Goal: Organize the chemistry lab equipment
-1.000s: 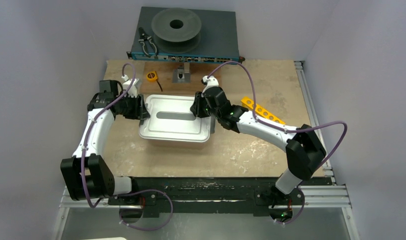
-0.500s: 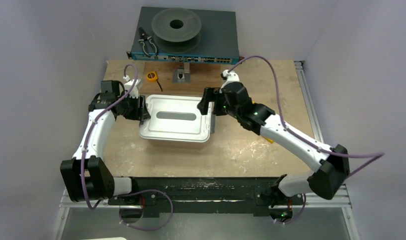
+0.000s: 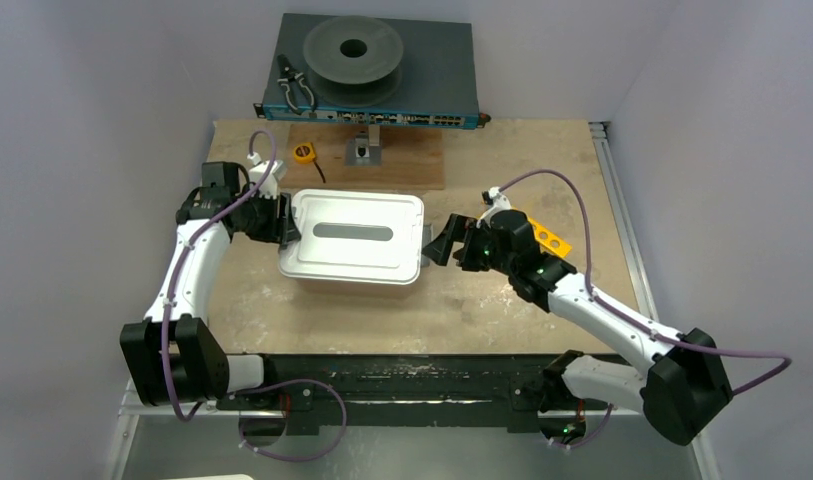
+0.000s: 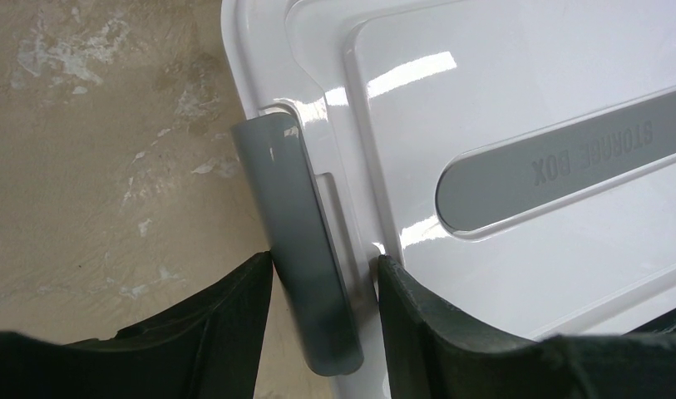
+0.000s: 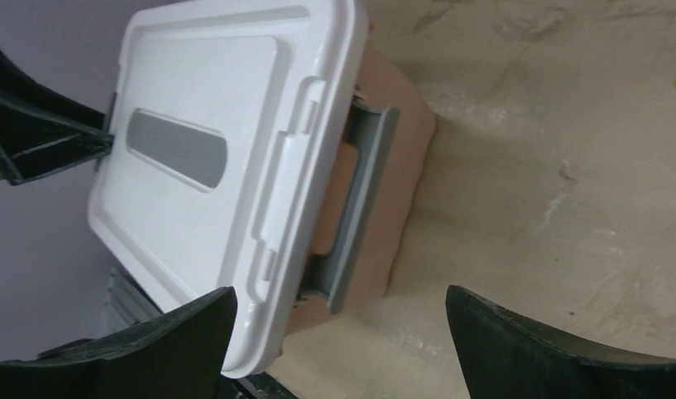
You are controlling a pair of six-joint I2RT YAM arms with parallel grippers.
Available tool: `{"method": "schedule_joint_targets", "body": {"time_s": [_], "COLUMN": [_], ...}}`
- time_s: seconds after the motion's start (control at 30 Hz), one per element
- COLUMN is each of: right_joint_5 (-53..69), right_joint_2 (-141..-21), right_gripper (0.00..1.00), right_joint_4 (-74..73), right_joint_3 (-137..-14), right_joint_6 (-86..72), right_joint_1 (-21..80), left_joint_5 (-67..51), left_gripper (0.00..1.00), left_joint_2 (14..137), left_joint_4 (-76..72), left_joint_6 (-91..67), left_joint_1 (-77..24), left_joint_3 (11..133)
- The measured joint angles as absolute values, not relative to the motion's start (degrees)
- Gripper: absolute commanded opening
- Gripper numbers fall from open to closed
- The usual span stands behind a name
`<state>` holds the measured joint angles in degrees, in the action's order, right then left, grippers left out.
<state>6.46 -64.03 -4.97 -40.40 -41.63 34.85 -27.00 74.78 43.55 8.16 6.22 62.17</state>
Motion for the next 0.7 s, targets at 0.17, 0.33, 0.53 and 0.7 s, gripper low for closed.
{"method": "schedule_joint_targets", "body": {"time_s": [0.17,0.33,0.53,0.7], "right_joint_5": [12.43,16.25,18.22,20.62], "right_joint_2": [-64.82,-68.53,-72.03,-74.67], "right_gripper": [0.99,0.99,0.99,0.99], "right_joint_4": [7.55,17.76,23.46,31.77], "right_joint_3": [-37.50,-33.91,-31.70,-30.48], "right_joint_6": [-46.04,-50.39,-53.21,-56.86], "right_joint_1": [33.85,32.67,31.90,31.70], "left_joint_5": [-26.79,-26.76,-26.74,-26.74], "left_gripper": [0.49,0.49,0.49,0.49], "left_joint_2": [74.35,74.24,74.06,73.95], "left_joint_4": [44.53,45.08,45.60,45.93], "left_joint_6": [8.58,8.69,9.21,9.63], "left_joint_1": [6.22,6.22,6.22,6.22], "left_joint_3": [62.17,62.17,62.24,62.24]}}
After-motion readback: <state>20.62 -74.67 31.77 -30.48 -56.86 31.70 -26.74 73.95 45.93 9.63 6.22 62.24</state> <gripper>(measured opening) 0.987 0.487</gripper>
